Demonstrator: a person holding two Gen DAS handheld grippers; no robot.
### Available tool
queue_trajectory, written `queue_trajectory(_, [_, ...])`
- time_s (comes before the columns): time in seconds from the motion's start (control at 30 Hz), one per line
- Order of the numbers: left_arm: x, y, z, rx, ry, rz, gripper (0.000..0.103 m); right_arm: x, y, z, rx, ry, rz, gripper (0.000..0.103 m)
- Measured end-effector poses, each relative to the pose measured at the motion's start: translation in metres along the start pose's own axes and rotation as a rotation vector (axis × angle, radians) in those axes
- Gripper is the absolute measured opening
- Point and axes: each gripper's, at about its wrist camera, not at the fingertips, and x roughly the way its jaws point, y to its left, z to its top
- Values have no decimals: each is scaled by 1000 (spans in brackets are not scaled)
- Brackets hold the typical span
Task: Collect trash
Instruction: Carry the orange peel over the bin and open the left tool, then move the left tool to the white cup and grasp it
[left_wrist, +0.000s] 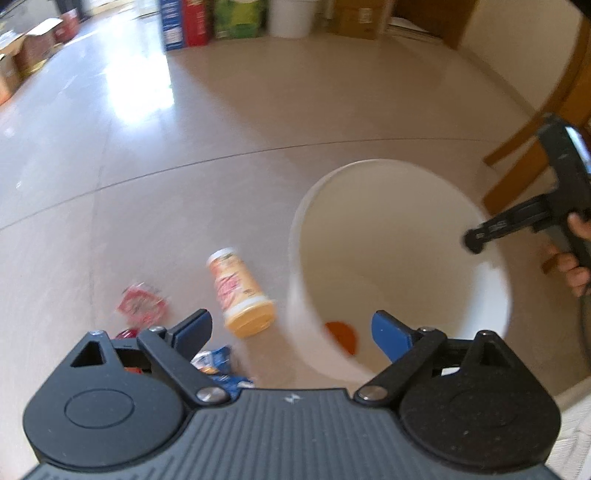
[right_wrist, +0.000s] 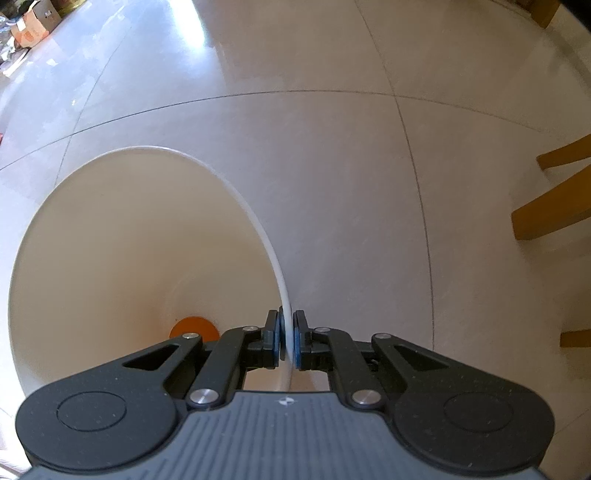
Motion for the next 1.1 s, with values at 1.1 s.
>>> queue_trajectory(1.1, [143,180,-232,-968,248,239,97,4,1,-2,20,-8,-31,11])
